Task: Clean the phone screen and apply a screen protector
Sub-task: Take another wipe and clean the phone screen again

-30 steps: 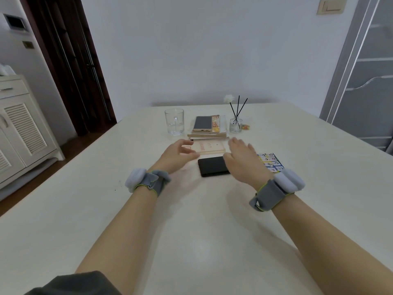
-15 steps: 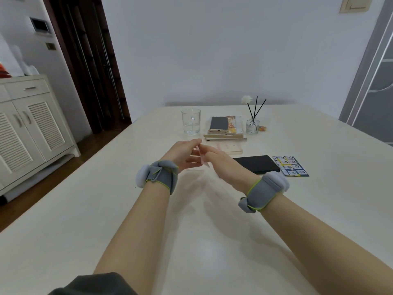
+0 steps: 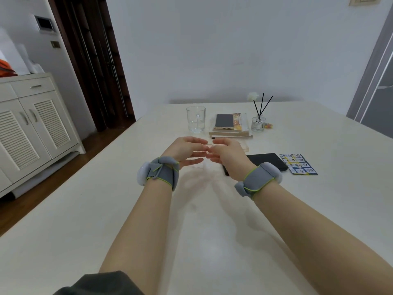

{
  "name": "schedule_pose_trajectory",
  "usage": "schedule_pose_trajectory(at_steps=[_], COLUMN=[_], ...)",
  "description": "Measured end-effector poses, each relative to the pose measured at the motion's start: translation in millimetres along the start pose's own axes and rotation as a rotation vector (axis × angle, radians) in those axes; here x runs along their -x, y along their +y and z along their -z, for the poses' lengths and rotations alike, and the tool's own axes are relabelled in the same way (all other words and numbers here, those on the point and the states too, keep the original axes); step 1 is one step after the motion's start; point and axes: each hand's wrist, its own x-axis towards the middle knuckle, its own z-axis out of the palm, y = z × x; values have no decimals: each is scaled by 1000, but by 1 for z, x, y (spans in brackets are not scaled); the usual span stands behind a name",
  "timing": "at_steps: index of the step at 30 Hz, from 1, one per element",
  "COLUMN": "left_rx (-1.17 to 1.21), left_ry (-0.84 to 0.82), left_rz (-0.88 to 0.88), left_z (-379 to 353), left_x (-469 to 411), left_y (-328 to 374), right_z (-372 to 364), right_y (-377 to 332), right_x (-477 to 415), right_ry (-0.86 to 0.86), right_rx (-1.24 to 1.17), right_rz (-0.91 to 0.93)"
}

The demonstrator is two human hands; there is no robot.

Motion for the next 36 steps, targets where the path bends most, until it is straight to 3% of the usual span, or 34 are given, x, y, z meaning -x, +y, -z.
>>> schedule_pose_trajectory(at_steps=[6,12,18,23,29,36], left_rx=[-7,-561,-688,-448,-18,58], left_ry=[118,260,248,162,18,14], left_rz=[-25,-75,-118,-130,-98,-112], left_z=[-4,-15,-26,-17,-13,-15], left_x=[-3,-9,-8,-3,2,5], left_y=[-1,-16,-24,-7,0,2], right_z=[2,11,15,19,16,19], right_y=[3,6,6,8,11,10], right_x=[-2,-7,-8,-10,-8,-5], right_ry=[106,254,248,229,42,29], right_rx=[-83,140,174,201,252,206], right_rz=[61,180,209,208,110,109])
